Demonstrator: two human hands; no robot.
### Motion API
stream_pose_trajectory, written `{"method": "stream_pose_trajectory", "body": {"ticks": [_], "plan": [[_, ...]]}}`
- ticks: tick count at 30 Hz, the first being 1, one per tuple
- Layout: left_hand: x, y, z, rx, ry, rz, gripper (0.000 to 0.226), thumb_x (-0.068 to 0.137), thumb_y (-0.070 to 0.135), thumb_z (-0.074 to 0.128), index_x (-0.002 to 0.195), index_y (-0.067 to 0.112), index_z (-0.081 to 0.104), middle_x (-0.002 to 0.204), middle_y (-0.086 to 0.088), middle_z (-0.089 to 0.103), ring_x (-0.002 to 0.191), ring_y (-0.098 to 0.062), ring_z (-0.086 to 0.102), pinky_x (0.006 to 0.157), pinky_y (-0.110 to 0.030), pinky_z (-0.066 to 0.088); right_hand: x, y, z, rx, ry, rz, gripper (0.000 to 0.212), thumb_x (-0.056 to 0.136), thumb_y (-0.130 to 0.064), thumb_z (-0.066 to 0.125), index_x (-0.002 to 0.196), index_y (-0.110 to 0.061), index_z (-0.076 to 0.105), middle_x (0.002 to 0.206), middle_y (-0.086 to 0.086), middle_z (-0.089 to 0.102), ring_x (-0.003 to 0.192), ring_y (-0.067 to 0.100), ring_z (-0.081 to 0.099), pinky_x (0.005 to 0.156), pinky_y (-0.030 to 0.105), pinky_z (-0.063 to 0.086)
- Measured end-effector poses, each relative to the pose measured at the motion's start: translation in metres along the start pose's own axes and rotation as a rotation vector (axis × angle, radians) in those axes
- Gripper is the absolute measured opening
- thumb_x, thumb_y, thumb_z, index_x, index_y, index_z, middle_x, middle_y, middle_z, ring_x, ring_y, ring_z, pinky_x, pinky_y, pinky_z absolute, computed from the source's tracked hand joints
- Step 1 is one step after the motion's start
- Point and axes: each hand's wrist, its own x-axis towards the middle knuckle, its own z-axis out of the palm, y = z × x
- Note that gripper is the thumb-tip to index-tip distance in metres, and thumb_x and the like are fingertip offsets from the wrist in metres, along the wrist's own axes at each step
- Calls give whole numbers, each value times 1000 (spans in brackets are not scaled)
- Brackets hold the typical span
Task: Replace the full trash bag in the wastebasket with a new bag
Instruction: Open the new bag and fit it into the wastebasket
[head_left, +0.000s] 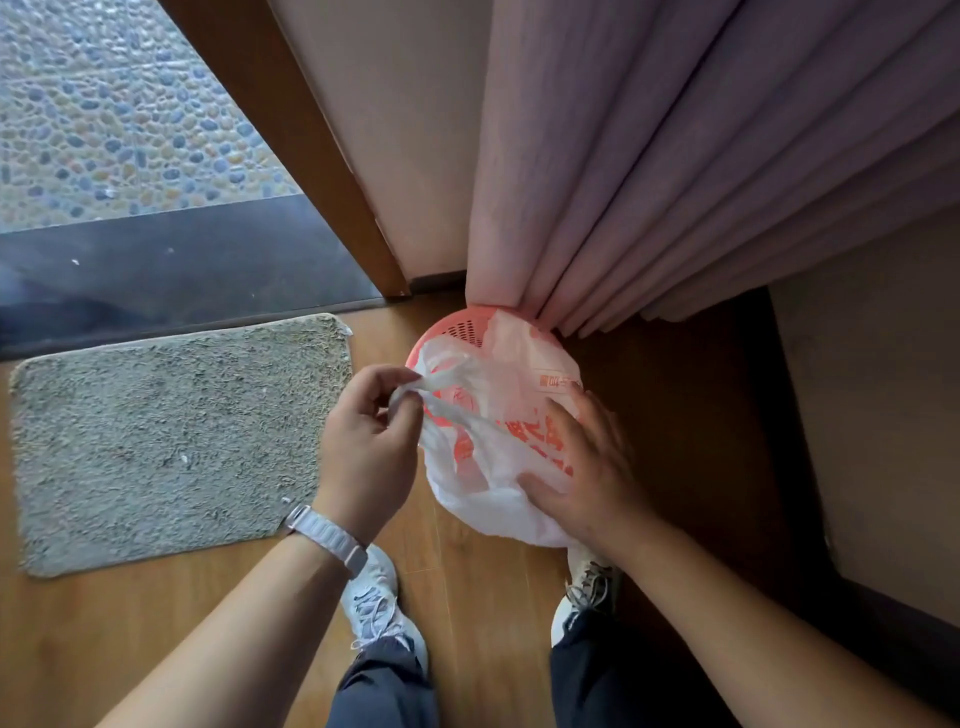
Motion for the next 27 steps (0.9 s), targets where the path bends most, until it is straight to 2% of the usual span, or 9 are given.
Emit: {"method": "stream_pose_trajectory", "body": {"ticks": [2, 5, 7, 10, 14, 18, 20, 24, 27], "plan": [[9, -16, 5, 16, -1, -3, 26, 88, 1, 55, 83, 26, 62, 77, 4, 64, 63, -4, 54, 61, -16, 44, 21, 12, 22, 5, -10, 48, 84, 77, -54, 67, 146, -26, 28, 157, 1, 15, 142, 23, 13, 114, 40, 17], [24, -42, 13, 52, -3, 20, 20, 87, 6, 55, 83, 26, 62, 78, 7, 64, 68, -5, 56, 65, -17, 45, 54, 31, 54, 15, -41, 179, 79, 82, -57, 60, 147, -29, 24, 159, -1, 9, 143, 26, 11, 113, 44, 21], [32, -62, 18, 75, -4, 45, 18, 83, 12, 54, 83, 29, 60, 77, 10, 63, 71, -4, 57, 67, -17, 44, 74, 43, 74, 22, -8, 206, 73, 84, -51, 60, 145, -25, 30, 157, 1, 15, 141, 29, 18, 111, 46, 29], [40, -92, 24, 106, -1, 62, 16, 83, 17, 52, 84, 33, 57, 79, 12, 62, 73, -5, 56, 69, -20, 44, 97, 52, 98, 30, 6, 169, 65, 86, -43, 58, 142, -18, 35, 154, 4, 23, 140, 28, 20, 111, 47, 30], [43, -133, 32, 136, -48, 53, 20, 85, 20, 51, 90, 39, 55, 89, 14, 66, 81, -12, 62, 74, -33, 48, 117, 58, 125, -53, -58, 119, 55, 91, -44, 49, 140, -22, 36, 154, 0, 22, 138, 24, 22, 108, 44, 30], [42, -165, 42, 229, -128, 57, 17, 85, 21, 50, 92, 36, 52, 96, 14, 66, 87, -5, 61, 79, -29, 48, 136, 71, 148, -223, -157, 5, 46, 92, -42, 46, 130, -17, 43, 150, 6, 27, 136, 28, 27, 104, 45, 37], [45, -178, 47, 255, -156, 51, 15, 85, 24, 51, 93, 36, 50, 97, 13, 66, 89, -5, 61, 81, -31, 48, 149, 75, 155, -261, -163, 5, 41, 91, -36, 47, 124, -12, 48, 147, 9, 32, 134, 30, 30, 103, 44, 36], [55, -193, 59, 294, -184, 31, 12, 85, 32, 51, 95, 38, 48, 96, 18, 64, 83, -11, 62, 78, -36, 51, 173, 77, 162, -219, -168, 26, 39, 92, -31, 50, 126, -12, 50, 146, 5, 36, 128, 29, 37, 101, 41, 37], [61, -194, 65, 305, -152, 7, 11, 84, 35, 51, 94, 38, 47, 90, 21, 62, 74, -11, 58, 71, -34, 49, 174, 76, 155, -42, -105, 8, 37, 88, -27, 56, 122, -11, 56, 138, 4, 46, 120, 28, 48, 98, 41, 44]]}}
